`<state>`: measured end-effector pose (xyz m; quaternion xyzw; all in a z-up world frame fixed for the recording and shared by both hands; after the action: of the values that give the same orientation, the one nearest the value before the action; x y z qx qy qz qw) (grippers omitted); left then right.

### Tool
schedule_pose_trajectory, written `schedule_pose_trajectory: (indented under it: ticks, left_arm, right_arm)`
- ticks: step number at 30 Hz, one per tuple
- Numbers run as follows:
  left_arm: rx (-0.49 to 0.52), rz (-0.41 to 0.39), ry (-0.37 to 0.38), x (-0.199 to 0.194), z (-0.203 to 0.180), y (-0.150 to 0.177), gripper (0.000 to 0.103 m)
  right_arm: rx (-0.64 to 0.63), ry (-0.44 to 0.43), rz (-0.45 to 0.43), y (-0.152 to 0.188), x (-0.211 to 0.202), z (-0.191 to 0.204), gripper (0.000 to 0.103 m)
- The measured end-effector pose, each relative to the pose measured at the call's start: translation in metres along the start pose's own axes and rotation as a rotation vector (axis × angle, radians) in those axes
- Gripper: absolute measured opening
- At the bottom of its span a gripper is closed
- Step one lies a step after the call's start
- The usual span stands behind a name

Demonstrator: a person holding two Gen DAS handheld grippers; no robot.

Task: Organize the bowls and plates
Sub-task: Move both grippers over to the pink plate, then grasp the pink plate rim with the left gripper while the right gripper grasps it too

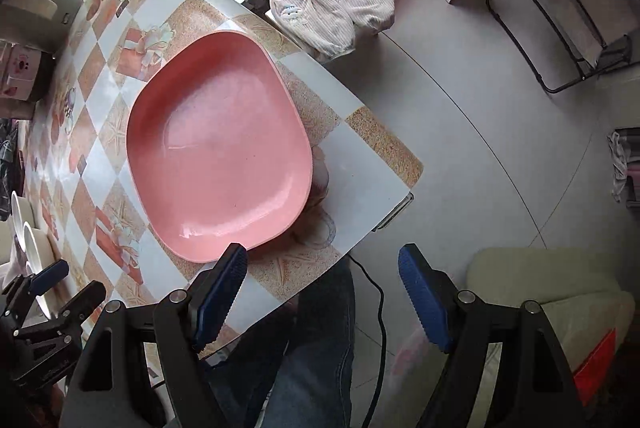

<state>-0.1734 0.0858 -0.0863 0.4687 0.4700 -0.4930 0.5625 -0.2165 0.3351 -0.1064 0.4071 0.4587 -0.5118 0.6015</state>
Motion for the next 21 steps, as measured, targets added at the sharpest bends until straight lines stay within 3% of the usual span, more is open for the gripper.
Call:
schedule_pose_trajectory:
  ticks: [5,9,21]
  left_arm:
    - [-0.068,0.023,-0.007,0.011,-0.020,-0.031,0.079]
    - [-0.114,0.007,-0.010,0.020,-0.034,-0.032,0.079]
    - [-0.120,0.018,-0.075,0.049,-0.052,-0.064,0.079]
  right_arm:
    - [-0.057,-0.006,0.005,-0.034,0.008,0.002,0.079]
    - [-0.134,0.003,0.020,-0.054,0.012,0.003,0.079]
    - [-0.289,0.021,0.032,-0.067,0.040,0.020,0.079]
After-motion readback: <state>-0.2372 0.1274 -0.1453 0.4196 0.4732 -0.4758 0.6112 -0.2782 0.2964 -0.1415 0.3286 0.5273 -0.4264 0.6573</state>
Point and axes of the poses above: each gripper's, at about its wrist camera, not at the fingertips, and x roughly the way its jaws point, z to its left, y to its underside, the point moved 1 cm from there along x, roughly the way its jaws point, and after that the axes turned 8 degrees about -y, right-handed, at the moved point
